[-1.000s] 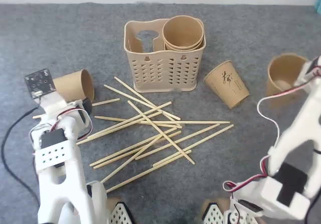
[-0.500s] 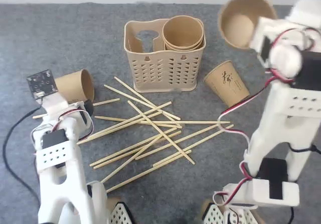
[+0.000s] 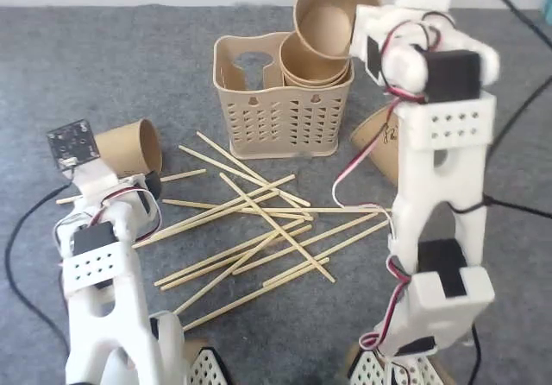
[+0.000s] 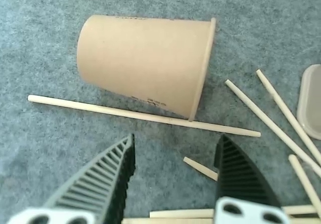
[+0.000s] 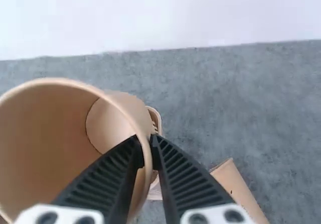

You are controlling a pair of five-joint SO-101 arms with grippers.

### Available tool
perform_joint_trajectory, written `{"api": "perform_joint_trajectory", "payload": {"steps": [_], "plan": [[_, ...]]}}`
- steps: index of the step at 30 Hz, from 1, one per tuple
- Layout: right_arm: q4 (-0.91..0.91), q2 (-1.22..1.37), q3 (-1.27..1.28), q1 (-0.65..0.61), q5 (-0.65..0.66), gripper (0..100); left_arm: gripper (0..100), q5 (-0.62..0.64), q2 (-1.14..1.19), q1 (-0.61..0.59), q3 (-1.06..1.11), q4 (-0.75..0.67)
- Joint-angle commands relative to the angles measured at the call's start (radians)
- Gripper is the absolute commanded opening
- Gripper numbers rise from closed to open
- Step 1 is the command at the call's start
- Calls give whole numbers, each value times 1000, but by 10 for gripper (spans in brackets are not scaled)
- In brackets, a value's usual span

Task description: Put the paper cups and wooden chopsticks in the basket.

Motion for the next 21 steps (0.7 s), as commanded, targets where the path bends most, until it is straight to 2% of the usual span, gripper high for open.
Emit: {"api": "perform_joint_trajectory", "payload": {"steps": [1,12,14,18,21], "plan": [[-12,16,-44,-21,-14,8,250,-11,-26,8,2,-54],[53,93,-44,-71,-8,13,250,-11,-28,15,13,-72],[59,102,-44,-71,-8,63,250,-11,-28,15,13,-72],[64,94,-44,-71,-6,224,250,-11,-28,15,13,-71],[105,50,-77,-71,-6,258,250,-11,-32,17,13,-71]]}}
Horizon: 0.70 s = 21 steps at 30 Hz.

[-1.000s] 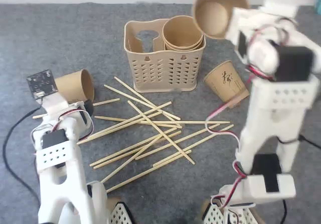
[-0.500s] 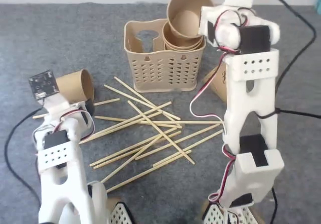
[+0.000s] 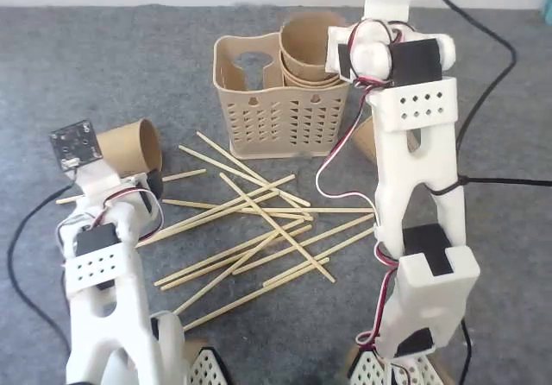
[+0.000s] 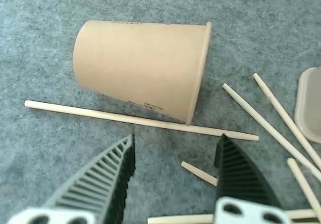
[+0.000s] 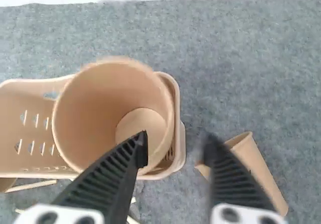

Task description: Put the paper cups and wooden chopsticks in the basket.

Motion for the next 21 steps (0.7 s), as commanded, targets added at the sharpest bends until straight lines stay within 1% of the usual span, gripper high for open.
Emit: {"api": "perform_joint_trajectory", "payload": {"steps": [1,5,9,10,12,13,18,21], "plan": [[58,-91,-94,-8,6,255,250,-11,-32,8,-12,-25],[137,-186,-166,1,74,210,250,-9,-32,9,-12,-28],[251,-278,-161,48,104,115,250,-6,-26,32,-7,-74],[249,-305,-107,76,112,81,250,-5,-28,40,-1,-78],[243,-377,25,140,170,27,250,-5,-28,57,2,-87],[243,-410,98,150,198,13,248,-3,-28,58,5,-106],[229,-576,499,214,247,16,212,-3,-26,57,5,-160],[139,-673,753,240,296,16,210,-3,-26,55,5,-170]]}}
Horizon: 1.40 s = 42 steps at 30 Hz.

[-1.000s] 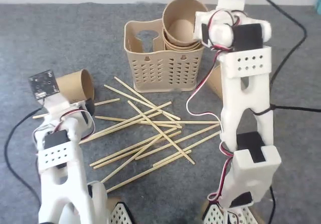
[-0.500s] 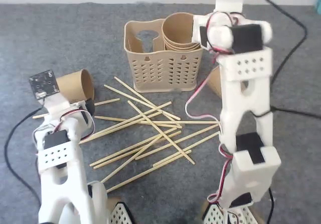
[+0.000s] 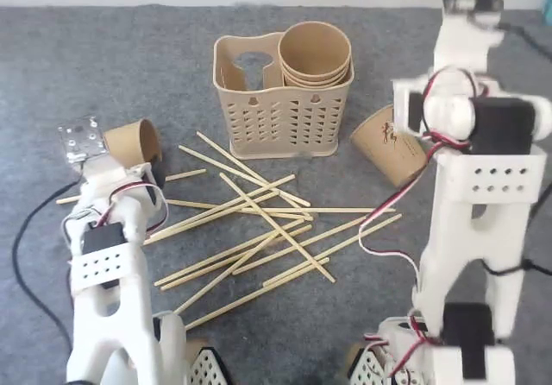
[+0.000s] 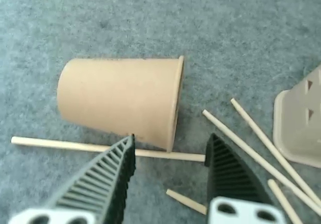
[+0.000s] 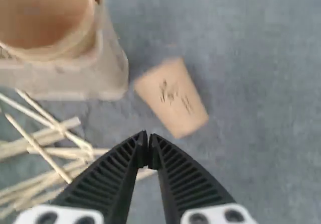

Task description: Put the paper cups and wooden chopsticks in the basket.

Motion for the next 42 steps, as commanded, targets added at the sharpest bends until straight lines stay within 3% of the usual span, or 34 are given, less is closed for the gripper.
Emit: {"api": "perform_joint_trajectory", "payload": {"steps": [1,6,12,14,17,24,34,42], "plan": [[-105,-185,388,47,83,16,212,-3,-26,3,-5,-34],[-341,-328,813,56,158,14,213,-6,-26,-11,-28,-34],[-684,-381,1231,50,141,12,207,-20,-26,-15,-79,-29],[-819,-381,1346,50,104,12,166,-51,-26,37,-79,-29],[-974,-381,1473,48,95,12,17,-86,-26,123,-79,-28],[-993,-383,1499,48,87,12,12,-80,11,175,-136,-28],[-993,-392,1516,48,86,12,12,-87,531,167,-481,38],[-993,-392,1516,48,86,12,12,-133,626,161,-564,37]]}}
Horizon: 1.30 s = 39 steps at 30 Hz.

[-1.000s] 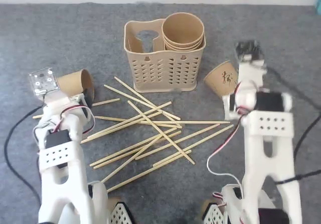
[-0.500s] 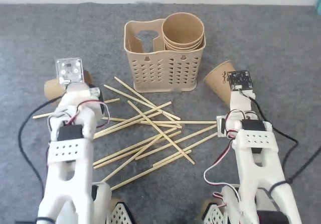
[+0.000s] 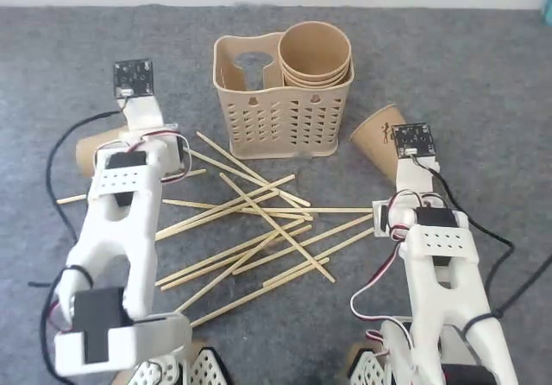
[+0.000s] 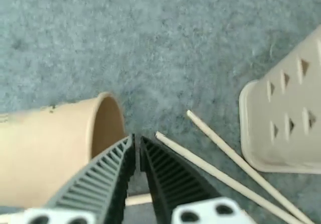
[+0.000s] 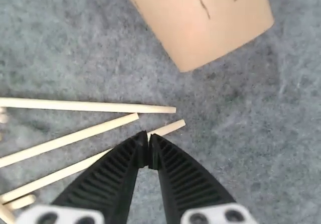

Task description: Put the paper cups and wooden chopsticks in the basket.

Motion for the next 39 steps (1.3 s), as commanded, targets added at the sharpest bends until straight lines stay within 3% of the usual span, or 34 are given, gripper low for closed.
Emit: {"api": "perform_joint_trajectory", "payload": {"steps": [1,20,24,29,33,39], "plan": [[-18,-44,-8,-1,-9,12,12,-61,0,-15,-56,2],[-16,-45,-8,4,-8,12,12,-163,38,-290,-117,-166],[-16,-45,-8,5,-6,12,12,-163,193,-361,-283,-117],[-16,-45,-8,2,-2,12,12,-160,379,-463,-553,43],[-18,-39,-8,-1,-2,12,12,-157,416,-512,-699,155],[-18,-39,-8,-1,0,12,13,-155,416,-542,-771,169]]}}
